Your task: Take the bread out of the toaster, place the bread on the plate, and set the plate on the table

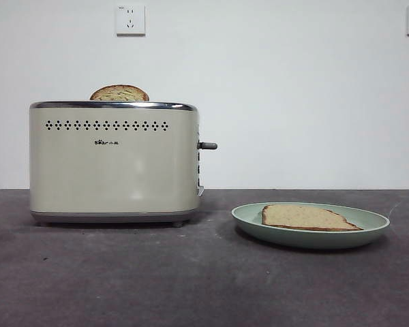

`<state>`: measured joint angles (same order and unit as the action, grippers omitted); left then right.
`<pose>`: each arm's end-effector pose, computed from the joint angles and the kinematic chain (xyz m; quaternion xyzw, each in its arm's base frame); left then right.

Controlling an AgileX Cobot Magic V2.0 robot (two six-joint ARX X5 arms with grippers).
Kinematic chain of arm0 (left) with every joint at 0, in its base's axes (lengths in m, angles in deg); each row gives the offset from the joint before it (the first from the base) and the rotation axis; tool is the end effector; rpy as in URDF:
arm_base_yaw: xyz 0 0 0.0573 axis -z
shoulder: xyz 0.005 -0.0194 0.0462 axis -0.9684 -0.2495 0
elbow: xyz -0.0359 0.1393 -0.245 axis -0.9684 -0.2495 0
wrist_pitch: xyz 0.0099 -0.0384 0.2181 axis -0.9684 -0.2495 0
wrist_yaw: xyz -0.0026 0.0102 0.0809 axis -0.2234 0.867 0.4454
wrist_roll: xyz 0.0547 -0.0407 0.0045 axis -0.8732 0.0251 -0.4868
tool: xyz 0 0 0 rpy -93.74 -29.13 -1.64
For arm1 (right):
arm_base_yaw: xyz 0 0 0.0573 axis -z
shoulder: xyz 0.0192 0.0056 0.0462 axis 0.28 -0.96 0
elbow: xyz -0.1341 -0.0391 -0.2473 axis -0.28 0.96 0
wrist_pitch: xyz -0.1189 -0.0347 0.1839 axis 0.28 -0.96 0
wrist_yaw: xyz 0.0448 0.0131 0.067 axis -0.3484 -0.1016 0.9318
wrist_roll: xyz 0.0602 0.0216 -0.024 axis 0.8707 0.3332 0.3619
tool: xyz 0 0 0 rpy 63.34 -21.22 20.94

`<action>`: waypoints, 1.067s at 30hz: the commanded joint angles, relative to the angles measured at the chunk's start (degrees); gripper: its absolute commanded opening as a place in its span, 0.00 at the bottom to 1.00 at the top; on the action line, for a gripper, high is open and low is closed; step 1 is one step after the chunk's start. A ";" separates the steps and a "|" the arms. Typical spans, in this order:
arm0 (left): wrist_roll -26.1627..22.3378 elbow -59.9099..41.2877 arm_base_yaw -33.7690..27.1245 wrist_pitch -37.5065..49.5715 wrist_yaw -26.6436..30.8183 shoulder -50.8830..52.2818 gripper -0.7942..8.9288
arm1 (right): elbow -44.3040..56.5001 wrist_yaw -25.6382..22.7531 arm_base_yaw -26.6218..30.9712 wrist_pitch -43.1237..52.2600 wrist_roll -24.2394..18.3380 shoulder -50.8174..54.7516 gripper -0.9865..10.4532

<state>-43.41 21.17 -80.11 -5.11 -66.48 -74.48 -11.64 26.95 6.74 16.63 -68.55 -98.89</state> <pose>0.0621 -0.0033 0.2856 0.0839 -0.0477 -0.0387 0.9946 0.0425 0.0340 0.3278 0.0528 0.3999 0.3294 0.8537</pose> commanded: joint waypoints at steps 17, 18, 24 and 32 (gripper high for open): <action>9.42 -25.42 -0.04 -0.33 3.93 14.75 0.08 | -0.09 -0.13 -0.07 0.17 -0.42 0.11 0.08; 9.44 -25.42 -0.04 -0.96 4.37 14.75 0.08 | -0.09 -0.13 -0.07 0.17 -0.42 0.11 0.08; 9.90 -25.40 -0.04 -4.04 4.39 14.75 0.08 | -0.09 -0.13 -0.07 0.17 -0.42 0.11 0.08; 9.90 -25.40 -0.04 -3.96 4.74 14.75 0.08 | -0.09 -0.13 -0.07 0.17 -0.42 0.11 0.08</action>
<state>-33.84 -3.55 -80.11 -9.55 -61.89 -59.90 -11.64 26.95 6.74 16.61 -68.55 -98.89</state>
